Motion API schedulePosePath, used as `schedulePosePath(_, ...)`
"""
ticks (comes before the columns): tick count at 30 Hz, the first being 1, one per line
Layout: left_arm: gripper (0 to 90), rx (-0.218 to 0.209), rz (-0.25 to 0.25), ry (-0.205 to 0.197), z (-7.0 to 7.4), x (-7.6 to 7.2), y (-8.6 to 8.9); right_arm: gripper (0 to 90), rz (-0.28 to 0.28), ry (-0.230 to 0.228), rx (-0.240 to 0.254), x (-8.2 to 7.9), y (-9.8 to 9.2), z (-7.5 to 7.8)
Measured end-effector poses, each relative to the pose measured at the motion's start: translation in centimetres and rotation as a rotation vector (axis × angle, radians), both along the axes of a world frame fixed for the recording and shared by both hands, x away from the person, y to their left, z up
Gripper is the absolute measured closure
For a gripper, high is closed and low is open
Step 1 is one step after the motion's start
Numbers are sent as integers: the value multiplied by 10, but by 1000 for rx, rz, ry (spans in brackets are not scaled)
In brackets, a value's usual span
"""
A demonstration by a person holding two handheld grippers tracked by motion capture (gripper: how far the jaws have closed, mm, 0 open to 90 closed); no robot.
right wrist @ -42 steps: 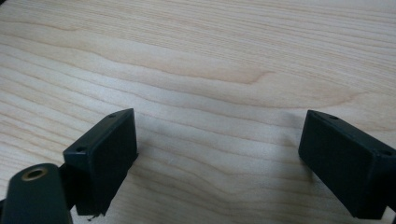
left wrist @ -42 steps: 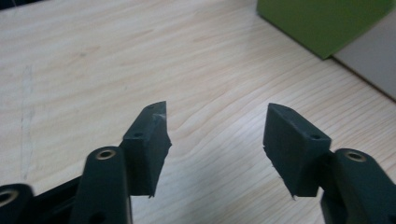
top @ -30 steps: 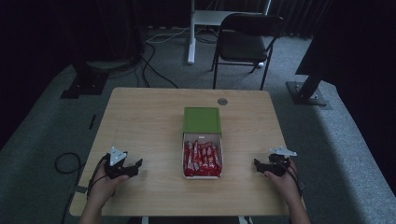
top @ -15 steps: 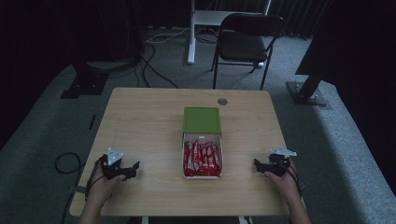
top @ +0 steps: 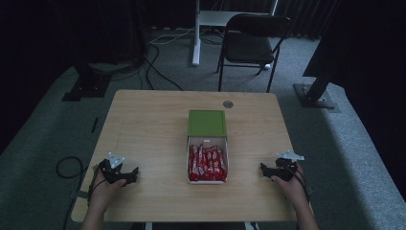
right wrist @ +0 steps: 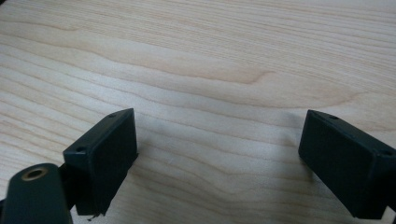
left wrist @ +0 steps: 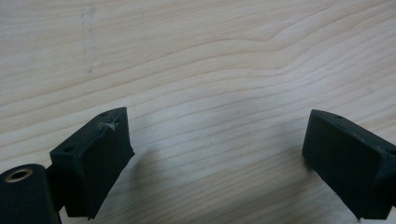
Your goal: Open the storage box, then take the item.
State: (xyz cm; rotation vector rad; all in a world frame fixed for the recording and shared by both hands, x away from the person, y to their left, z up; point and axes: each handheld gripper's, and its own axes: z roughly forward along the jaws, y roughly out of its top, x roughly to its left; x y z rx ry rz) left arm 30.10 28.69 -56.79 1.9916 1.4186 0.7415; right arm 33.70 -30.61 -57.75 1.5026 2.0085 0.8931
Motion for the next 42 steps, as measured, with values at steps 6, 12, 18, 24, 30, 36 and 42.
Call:
schedulePosePath(6, 89, -34, 12, 23, 0, 2, 2, 107, 0, 0, 0, 0, 0, 0)
schedulePosePath(12, 78, -75, 45, 49, -1, 4, 3, 107, 2, -1, -1, 1, 0, 0)
schedulePosePath(18, 44, -72, 46, 55, -1, 6, 3, 107, 4, -2, -2, 2, 1, 0)
schedulePosePath(24, 41, -72, 47, 55, -1, 6, 3, 108, 3, -2, -1, 2, 1, 0)
schedulePosePath(30, 41, -72, 47, 55, -1, 6, 3, 110, -2, -2, 9, -1, 2, 0)
schedulePosePath(36, 40, -72, 48, 56, -1, 6, 2, 111, -34, -9, 28, -3, 2, 5)
schedulePosePath(42, 38, -72, 52, 56, -1, 6, 2, 132, -58, -27, 30, -8, 10, 20)
